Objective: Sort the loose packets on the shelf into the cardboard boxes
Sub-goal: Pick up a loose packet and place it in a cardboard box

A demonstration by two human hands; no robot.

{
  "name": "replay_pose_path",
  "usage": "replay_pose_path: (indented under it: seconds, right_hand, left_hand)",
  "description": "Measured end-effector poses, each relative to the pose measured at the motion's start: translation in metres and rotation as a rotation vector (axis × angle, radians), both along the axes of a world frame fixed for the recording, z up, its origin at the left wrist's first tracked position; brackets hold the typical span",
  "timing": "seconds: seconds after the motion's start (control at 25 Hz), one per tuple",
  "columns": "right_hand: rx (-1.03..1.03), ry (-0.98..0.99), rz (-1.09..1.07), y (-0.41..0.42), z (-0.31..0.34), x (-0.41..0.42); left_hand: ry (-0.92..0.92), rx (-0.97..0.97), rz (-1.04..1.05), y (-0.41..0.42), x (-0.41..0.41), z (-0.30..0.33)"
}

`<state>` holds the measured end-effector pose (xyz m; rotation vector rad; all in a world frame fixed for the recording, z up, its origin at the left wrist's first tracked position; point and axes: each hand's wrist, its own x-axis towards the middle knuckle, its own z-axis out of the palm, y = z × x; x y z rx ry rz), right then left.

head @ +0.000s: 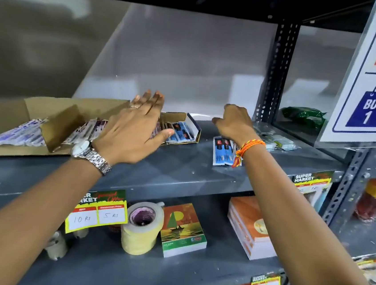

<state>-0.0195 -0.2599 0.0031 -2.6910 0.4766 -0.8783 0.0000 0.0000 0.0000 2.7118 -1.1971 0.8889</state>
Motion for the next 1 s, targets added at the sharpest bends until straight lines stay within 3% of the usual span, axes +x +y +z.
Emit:
replay_pose_path:
  seconds: [0.16, 0.32, 0.6, 1.0]
  right_hand:
    - [0.027, 0.176, -0.071, -0.007, -0.013, -0.016]
    - [0.032, 0.216, -0.087, 0.0, -0.027, -0.027]
    - [0.011, 0.125, -0.128, 0.009, -0.034, -0.03]
    - [0.449, -0.12, -0.115, 0.001, -0.035, -0.034]
  left_hand:
    - [0.11, 0.091, -0.041, 0.003, -0.024, -0.027]
    - [0.208, 0.171, -0.075, 0.014, -0.037, -0.051]
    - [0.218, 0.216, -0.061, 0.025, -0.046, -0.076]
    - [0.174, 0.183, -0.056, 0.025, -0.049, -0.081]
